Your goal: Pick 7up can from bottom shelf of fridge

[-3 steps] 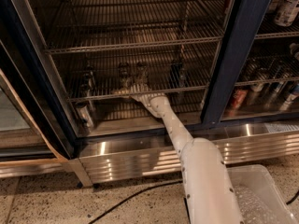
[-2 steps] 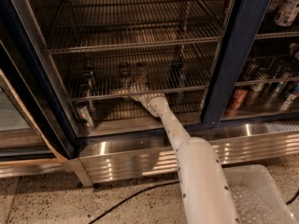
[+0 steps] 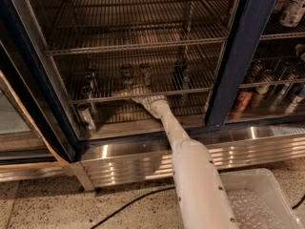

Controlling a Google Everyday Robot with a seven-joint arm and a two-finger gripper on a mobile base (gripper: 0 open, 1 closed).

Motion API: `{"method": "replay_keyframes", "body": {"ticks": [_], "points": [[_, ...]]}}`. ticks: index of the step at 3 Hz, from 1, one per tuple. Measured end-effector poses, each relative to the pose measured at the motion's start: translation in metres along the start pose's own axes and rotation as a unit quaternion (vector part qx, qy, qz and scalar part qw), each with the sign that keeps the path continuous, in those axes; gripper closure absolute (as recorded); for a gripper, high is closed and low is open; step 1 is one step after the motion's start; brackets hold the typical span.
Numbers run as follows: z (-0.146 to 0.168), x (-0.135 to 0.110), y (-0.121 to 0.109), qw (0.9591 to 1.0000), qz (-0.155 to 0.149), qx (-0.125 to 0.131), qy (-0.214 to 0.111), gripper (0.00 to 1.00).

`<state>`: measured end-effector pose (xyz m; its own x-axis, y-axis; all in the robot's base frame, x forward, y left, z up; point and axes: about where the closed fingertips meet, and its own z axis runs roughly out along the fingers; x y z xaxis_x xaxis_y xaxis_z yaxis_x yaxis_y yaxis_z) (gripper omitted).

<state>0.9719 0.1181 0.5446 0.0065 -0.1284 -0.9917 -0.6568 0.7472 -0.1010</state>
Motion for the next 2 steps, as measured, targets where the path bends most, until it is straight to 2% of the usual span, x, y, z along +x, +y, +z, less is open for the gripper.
{"method": "replay_keyframes", "body": {"ticks": [1,2], "points": [[0.0000,0.0000,0.0000,1.0000,0.000,0.000,0.000,0.18],[0.0000,0.0000,0.0001,1.0000,0.000,0.000,0.000,0.43]]}}
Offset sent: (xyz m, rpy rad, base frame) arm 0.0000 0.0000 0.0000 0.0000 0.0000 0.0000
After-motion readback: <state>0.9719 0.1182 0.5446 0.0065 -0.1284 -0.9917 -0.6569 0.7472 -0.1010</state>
